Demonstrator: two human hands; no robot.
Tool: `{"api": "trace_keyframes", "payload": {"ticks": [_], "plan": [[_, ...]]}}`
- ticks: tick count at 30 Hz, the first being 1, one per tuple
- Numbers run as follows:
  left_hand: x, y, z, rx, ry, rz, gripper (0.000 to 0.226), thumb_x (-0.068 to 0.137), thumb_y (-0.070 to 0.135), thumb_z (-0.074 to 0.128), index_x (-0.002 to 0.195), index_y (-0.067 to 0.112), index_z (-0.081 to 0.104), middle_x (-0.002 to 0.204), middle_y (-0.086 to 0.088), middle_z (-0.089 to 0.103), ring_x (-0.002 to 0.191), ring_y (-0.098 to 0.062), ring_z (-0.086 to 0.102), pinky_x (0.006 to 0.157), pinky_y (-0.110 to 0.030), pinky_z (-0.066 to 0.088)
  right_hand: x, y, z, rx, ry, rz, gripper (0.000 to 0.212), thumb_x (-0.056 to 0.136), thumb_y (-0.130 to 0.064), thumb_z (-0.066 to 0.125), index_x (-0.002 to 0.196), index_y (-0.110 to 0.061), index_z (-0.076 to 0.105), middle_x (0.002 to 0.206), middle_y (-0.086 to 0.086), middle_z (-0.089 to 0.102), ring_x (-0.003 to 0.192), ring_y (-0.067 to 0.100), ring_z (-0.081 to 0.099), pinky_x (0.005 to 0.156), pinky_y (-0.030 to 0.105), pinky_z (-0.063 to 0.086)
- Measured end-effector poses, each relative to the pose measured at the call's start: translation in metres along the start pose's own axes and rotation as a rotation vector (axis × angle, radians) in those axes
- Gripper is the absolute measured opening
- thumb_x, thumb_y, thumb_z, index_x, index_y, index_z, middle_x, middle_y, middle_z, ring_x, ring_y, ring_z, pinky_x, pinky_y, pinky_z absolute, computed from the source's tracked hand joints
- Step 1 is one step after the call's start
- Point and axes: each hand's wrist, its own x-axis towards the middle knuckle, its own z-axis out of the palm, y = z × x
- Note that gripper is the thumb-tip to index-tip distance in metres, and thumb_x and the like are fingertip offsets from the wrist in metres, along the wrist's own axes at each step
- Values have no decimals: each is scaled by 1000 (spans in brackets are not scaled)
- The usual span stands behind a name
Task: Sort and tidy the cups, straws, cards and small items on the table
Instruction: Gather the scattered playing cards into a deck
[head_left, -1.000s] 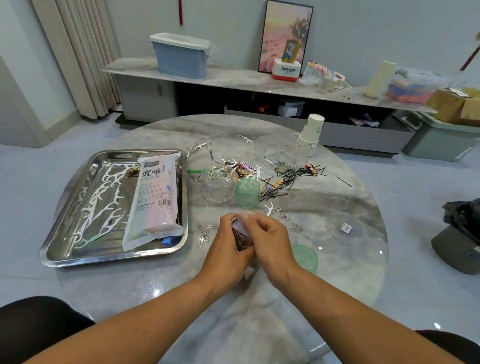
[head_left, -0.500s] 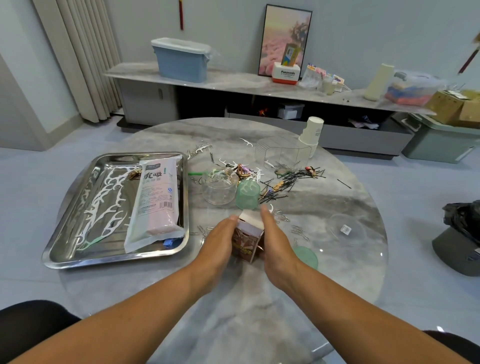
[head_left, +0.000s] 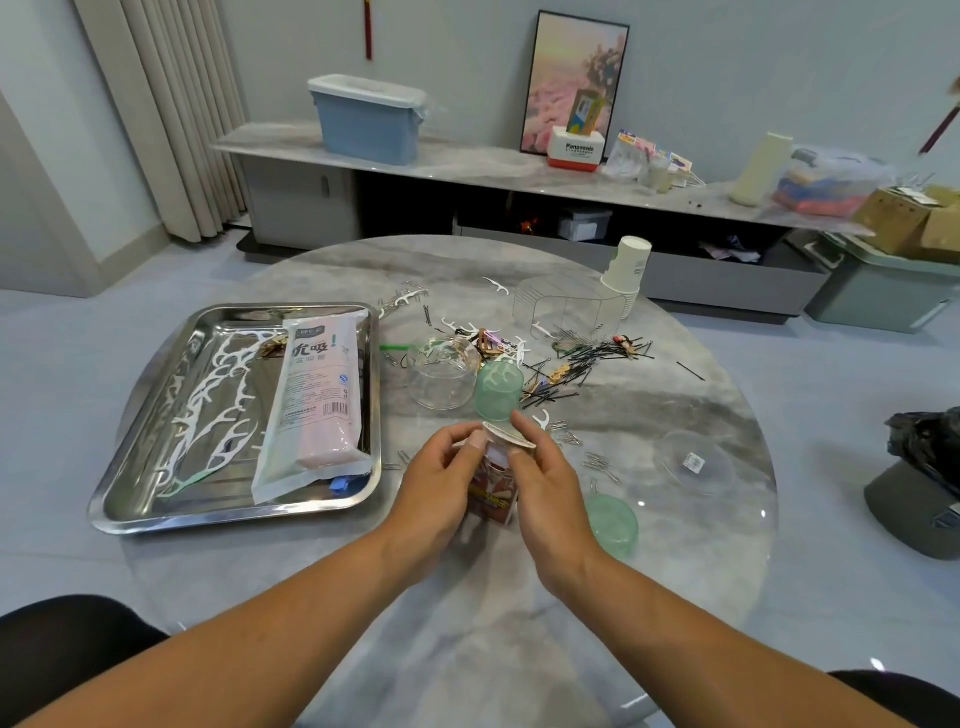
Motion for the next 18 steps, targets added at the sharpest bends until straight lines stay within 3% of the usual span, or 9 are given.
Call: {"api": "trace_keyframes", "payload": {"ticks": [2,6,8,12,15,18], "plan": [[-3,0,-1,-7,-17,-35,22,104,31,54,108,48,69,101,17,75,92,0,71,67,-12,53,2,-3,-3,-30,-13,-44,37,103,-19,52,129,-42,65,123,-13,68,105,0,68,80,19,58],[-7,-4,-1,51,-92,-65,38,99,23,57,129,46,55,112,20,72,100,6,67,73,-10,51,1,-3,-6,-93,-61,-98,31,106,-26,50,131,-35,66,121,-18,70,114,-3,64,92,17,52],[-10,-8,1,120,-138,-39,60,91,21,64,138,49,42,113,20,71,103,4,67,78,-14,53,0,-1,-7,-147,-63,-129,31,107,-28,49,134,-31,64,117,-24,71,113,-8,62,93,14,51],[-13,-14,3,246,-197,23,103,77,14,79,152,47,16,130,16,62,112,0,65,90,-19,55,-3,2,-7,-272,-94,-165,37,107,-33,48,142,-28,58,135,-17,63,124,-6,56,111,26,45],[-11,-12,3,317,-156,52,105,76,14,78,155,45,17,136,11,59,114,-8,66,95,-35,57,-3,2,-8,-296,-107,-183,38,106,-33,50,142,-26,59,135,-14,64,124,-3,57,111,30,46],[-10,-13,4,355,-143,72,93,78,16,74,151,46,26,134,11,61,113,-8,66,92,-42,58,-2,1,-9,-332,-115,-223,35,106,-30,51,139,-27,60,131,-16,65,122,-7,57,110,27,46]]}}
